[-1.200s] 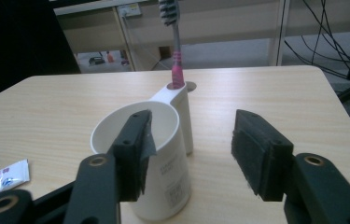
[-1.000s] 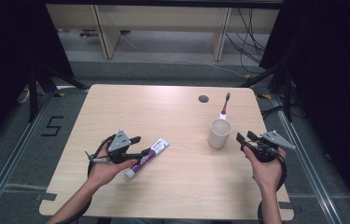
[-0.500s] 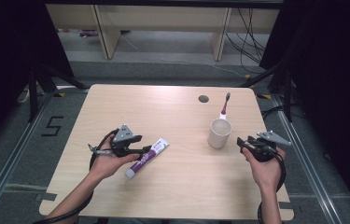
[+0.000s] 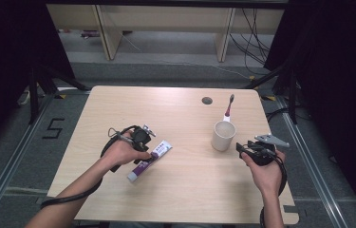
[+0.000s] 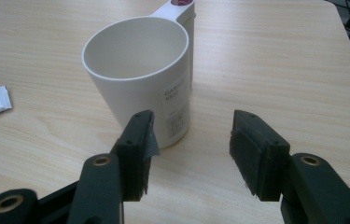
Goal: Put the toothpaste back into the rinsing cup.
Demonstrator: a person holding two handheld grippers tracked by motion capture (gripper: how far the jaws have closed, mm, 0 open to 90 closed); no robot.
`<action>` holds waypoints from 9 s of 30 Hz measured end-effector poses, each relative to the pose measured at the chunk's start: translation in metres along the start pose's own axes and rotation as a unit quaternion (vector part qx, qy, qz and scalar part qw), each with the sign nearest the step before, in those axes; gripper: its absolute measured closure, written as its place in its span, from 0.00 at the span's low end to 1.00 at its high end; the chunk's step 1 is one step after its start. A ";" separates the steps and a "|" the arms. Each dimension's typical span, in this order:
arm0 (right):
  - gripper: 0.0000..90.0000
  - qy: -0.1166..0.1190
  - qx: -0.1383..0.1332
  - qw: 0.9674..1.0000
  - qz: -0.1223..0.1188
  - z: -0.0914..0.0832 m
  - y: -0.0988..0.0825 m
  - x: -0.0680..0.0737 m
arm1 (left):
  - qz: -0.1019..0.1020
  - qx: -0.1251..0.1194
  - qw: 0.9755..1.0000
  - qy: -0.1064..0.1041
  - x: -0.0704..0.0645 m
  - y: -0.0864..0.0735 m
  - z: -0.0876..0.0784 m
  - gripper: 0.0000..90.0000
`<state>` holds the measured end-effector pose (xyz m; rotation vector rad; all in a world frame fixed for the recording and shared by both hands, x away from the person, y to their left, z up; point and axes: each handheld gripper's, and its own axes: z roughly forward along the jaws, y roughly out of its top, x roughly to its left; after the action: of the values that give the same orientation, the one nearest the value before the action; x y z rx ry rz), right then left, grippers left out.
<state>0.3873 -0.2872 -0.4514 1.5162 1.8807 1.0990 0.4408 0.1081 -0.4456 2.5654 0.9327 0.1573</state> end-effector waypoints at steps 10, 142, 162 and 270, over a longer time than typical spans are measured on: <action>0.55 0.001 0.008 1.000 -0.006 0.000 0.000 0.001 | -0.003 0.099 0.995 0.001 0.000 0.018 0.027 0.58; 0.54 0.237 -0.186 0.951 -0.072 0.017 0.059 0.159 | 0.031 -0.517 0.856 -0.006 -0.039 -0.016 -0.002 0.84; 0.77 0.235 -0.179 0.952 -0.076 0.020 0.063 0.164 | 0.051 -0.506 0.861 -0.014 -0.053 -0.007 0.002 0.82; 0.87 0.037 -0.221 0.972 -0.073 -0.021 0.115 0.050 | -0.031 -0.440 0.893 0.089 0.019 -0.103 -0.003 0.45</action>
<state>0.4228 -0.2387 -0.3391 1.0824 1.6206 1.4049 0.3936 0.1930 -0.4853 1.6917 0.7549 0.6449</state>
